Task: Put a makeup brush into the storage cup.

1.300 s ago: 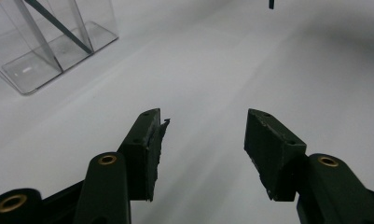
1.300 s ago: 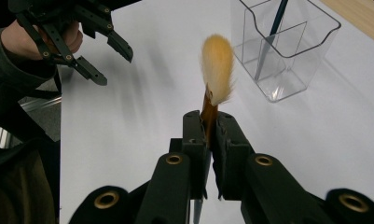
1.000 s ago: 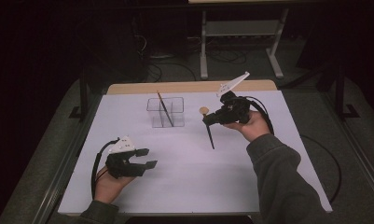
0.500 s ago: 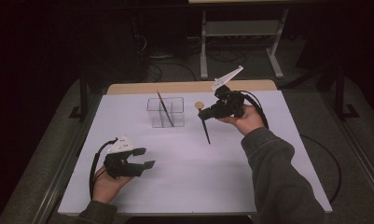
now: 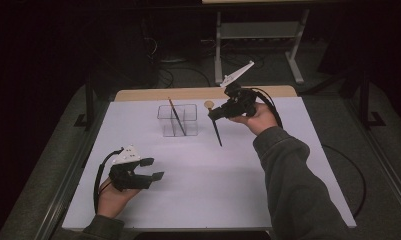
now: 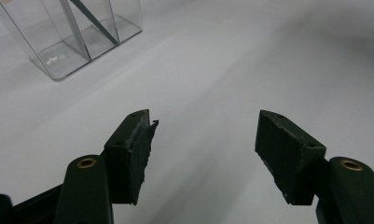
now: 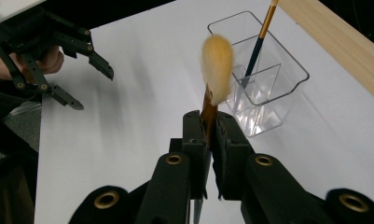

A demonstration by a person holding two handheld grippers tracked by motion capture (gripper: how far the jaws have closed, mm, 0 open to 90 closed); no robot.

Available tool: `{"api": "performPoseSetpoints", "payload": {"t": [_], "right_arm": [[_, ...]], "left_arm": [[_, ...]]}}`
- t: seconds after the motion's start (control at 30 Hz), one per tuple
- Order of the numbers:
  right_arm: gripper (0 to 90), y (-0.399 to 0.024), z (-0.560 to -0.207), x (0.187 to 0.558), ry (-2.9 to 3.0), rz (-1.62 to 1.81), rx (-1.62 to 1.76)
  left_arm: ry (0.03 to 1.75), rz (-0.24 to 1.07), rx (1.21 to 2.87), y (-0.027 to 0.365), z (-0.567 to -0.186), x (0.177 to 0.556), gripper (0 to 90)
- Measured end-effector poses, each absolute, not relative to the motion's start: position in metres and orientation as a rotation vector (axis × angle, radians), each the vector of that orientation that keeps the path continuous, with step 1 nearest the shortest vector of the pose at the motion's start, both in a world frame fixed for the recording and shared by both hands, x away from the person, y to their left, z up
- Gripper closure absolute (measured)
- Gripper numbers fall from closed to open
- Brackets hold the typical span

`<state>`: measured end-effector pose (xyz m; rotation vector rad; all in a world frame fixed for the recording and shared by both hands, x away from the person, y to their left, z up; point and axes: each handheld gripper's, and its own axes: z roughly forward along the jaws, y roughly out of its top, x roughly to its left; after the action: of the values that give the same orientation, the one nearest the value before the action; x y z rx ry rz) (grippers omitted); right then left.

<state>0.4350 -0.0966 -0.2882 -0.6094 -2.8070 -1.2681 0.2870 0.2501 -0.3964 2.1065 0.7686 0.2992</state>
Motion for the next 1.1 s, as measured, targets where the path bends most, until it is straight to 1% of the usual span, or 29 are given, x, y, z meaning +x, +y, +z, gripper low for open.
{"api": "performPoseSetpoints", "payload": {"t": [0.3, 0.4, 0.43, 1.1], "right_arm": [[83.2, -0.093, -0.28, 0.444, -2.808, -1.27, -0.635], [83.1, -0.092, -0.278, 0.449, -2.816, -1.266, -0.646], [83.1, -0.092, -0.277, 0.451, -2.822, -1.264, -0.638], [83.1, -0.064, -0.258, 0.48, -2.847, -1.293, -0.65]], "left_arm": [[0.775, 0.298, 2.075, 0.25, -0.397, 0.287, 34.5], [0.755, 0.317, 2.097, 0.252, -0.396, 0.288, 34.3], [0.78, 0.3, 2.084, 0.251, -0.396, 0.287, 34.1], [0.783, 0.315, 2.061, 0.257, -0.393, 0.287, 33.3]]}}
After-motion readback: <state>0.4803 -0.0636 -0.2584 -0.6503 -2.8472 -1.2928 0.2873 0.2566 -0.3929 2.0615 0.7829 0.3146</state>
